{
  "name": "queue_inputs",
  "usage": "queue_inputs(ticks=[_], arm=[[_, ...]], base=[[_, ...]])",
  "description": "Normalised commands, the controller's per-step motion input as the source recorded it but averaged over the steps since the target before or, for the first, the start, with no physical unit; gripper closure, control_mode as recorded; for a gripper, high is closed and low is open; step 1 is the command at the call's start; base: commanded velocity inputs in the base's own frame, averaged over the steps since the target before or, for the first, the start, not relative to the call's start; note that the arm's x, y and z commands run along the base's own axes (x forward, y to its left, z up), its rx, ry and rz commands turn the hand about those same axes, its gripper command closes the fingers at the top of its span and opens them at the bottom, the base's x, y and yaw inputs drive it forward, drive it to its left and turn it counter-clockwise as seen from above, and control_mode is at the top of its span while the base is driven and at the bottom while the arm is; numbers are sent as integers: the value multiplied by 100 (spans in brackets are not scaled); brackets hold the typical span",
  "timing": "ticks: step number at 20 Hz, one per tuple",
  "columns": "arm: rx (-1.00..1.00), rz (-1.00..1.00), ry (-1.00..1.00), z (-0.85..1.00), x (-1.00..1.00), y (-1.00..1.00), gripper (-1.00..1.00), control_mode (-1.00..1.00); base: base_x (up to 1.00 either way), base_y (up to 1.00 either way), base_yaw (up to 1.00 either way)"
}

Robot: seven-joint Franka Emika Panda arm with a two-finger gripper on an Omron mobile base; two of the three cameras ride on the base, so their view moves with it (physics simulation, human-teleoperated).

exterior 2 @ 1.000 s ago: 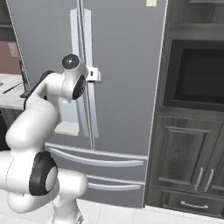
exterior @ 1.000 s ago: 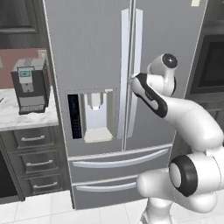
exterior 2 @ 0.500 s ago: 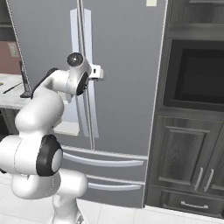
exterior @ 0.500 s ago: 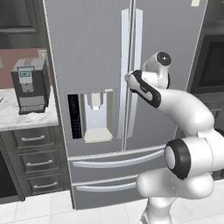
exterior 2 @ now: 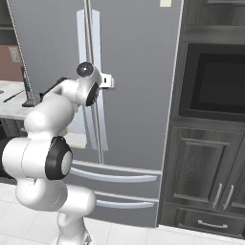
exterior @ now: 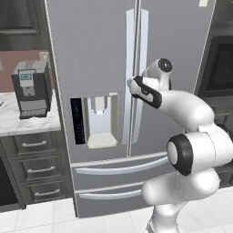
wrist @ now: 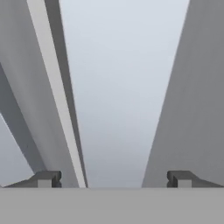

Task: Retrieve the sausage and cheese from the fridge and place them on the cutting board on the counter.

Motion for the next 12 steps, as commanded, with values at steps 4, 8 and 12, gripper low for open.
queue_inputs(ticks=[4,8,12], arm=[[0,0,-2,-18,47,0,-100,-100],[0,0,-1,-22,50,0,-100,-100],[0,0,0,-31,67,0,100,-100]], base=[[0,0,0],[0,0,0],[0,0,0]])
